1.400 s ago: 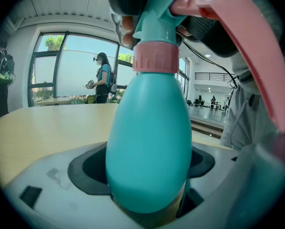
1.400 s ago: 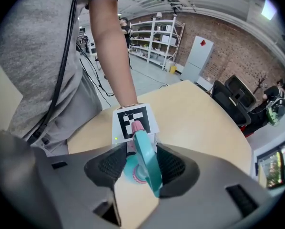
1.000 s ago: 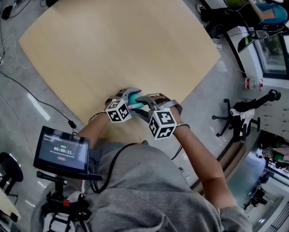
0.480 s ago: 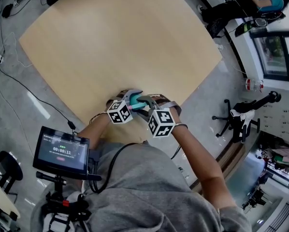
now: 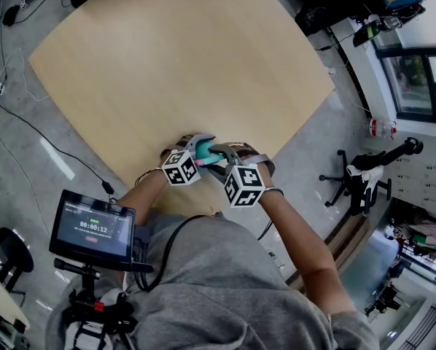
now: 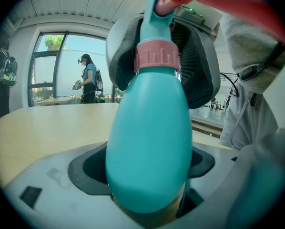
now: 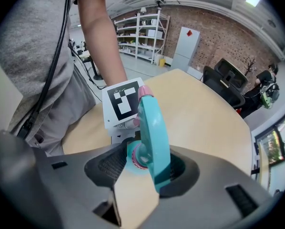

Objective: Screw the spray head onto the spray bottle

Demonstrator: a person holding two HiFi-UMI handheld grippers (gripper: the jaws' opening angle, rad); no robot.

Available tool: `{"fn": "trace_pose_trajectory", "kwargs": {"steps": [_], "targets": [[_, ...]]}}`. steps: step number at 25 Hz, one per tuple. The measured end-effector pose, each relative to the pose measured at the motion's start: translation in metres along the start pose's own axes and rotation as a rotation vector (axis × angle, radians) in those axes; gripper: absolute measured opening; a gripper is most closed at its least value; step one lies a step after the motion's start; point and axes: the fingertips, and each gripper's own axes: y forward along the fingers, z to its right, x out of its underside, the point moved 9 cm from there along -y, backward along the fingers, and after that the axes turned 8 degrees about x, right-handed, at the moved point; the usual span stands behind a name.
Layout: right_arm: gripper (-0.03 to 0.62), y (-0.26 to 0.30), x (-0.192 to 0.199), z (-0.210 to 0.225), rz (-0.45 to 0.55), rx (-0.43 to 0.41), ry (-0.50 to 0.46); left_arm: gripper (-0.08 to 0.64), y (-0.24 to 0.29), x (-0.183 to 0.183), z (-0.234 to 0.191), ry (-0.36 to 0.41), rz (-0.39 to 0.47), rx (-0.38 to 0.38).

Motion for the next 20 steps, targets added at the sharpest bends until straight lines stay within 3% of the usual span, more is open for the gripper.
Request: {"fn": "trace_pose_trajectory", "kwargs": {"steps": [20], "targets": [[0.199,-0.0004,0.0035,0.0004,-0.006,-0.001,0.043,0.419,-0.0016,0.0024,-0.0012,0.0,-0.005,0.003]]}}
